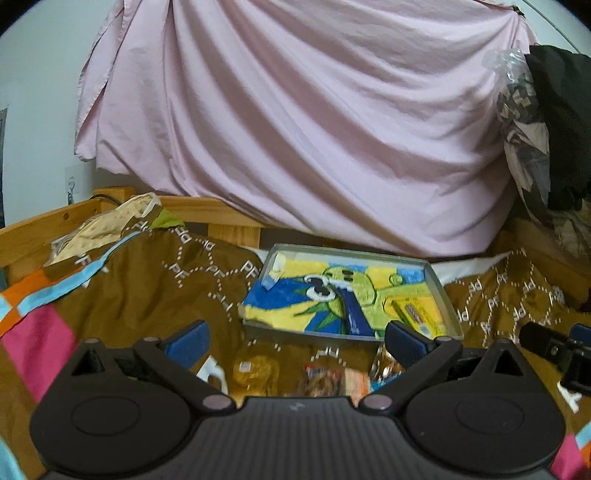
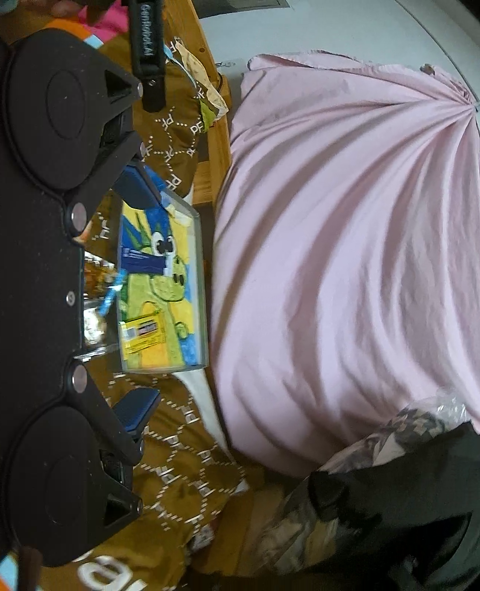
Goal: Organize snacks
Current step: 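Move both tools back above the remaining snack pile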
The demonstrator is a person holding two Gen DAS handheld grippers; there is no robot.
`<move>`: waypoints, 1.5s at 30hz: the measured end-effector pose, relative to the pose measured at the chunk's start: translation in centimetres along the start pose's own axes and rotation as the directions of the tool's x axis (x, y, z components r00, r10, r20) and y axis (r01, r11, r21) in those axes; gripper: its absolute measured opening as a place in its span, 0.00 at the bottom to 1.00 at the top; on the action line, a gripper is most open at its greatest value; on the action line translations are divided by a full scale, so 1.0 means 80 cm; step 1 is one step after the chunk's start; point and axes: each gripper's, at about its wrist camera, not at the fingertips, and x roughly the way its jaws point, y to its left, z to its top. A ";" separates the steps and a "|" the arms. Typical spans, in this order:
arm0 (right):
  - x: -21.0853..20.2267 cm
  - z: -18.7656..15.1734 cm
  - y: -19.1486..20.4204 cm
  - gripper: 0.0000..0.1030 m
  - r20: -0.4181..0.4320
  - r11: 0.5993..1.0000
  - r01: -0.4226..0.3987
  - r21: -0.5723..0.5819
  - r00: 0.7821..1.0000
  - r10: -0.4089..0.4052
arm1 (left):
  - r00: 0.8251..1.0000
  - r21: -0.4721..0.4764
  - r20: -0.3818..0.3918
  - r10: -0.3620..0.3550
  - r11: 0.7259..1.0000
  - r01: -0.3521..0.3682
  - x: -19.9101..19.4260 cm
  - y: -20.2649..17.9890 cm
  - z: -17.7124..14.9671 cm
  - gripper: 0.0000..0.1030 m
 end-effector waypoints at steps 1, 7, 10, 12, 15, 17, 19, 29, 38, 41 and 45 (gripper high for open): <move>-0.005 -0.004 0.000 0.99 -0.013 1.000 0.006 0.004 1.000 -0.006 | 1.000 0.000 -0.008 0.004 1.000 -0.004 -0.005 0.001 -0.004 1.00; -0.024 -0.023 0.006 0.99 -0.096 0.999 0.034 -0.005 0.995 -0.034 | 0.997 0.022 -0.081 0.018 1.000 -0.016 -0.026 0.007 -0.025 1.00; -0.029 -0.032 0.011 0.99 -0.141 0.999 0.039 -0.019 0.989 -0.041 | 0.993 0.037 -0.118 0.021 0.999 -0.016 -0.033 0.009 -0.035 1.00; -0.033 -0.036 0.015 0.99 -0.159 0.999 0.036 -0.035 0.986 -0.041 | 0.990 0.042 -0.137 0.029 0.999 -0.023 -0.036 0.010 -0.040 1.00; -0.037 -0.041 0.020 0.99 -0.178 0.998 0.032 -0.047 0.983 -0.040 | 0.986 0.028 -0.160 0.036 0.999 -0.032 -0.041 0.014 -0.045 1.00; -0.040 -0.043 0.022 0.99 -0.189 0.998 0.028 -0.055 0.981 -0.038 | 0.983 0.014 -0.178 0.041 0.999 -0.039 -0.043 0.018 -0.049 1.00; -0.041 -0.045 0.026 0.99 -0.197 0.997 0.023 -0.069 0.980 -0.037 | 0.980 -0.001 -0.194 0.046 0.999 -0.047 -0.043 0.022 -0.052 1.00; -0.035 -0.053 0.035 0.99 -0.246 0.994 0.002 -0.105 0.969 -0.028 | 0.963 -0.014 -0.262 0.057 0.998 -0.063 -0.038 0.030 -0.063 1.00; -0.029 -0.056 0.038 0.99 -0.277 0.993 -0.001 -0.116 0.960 -0.031 | 0.959 -0.010 -0.277 0.064 0.998 -0.070 -0.035 0.028 -0.064 1.00; -0.025 -0.057 0.039 0.99 -0.295 0.993 -0.006 -0.120 0.955 -0.030 | 0.956 -0.009 -0.287 0.066 0.997 -0.072 -0.033 0.027 -0.063 1.00; -0.021 -0.057 0.038 0.99 -0.315 0.993 -0.008 -0.115 0.949 -0.028 | 0.952 0.003 -0.298 0.065 0.998 -0.068 -0.030 0.026 -0.064 1.00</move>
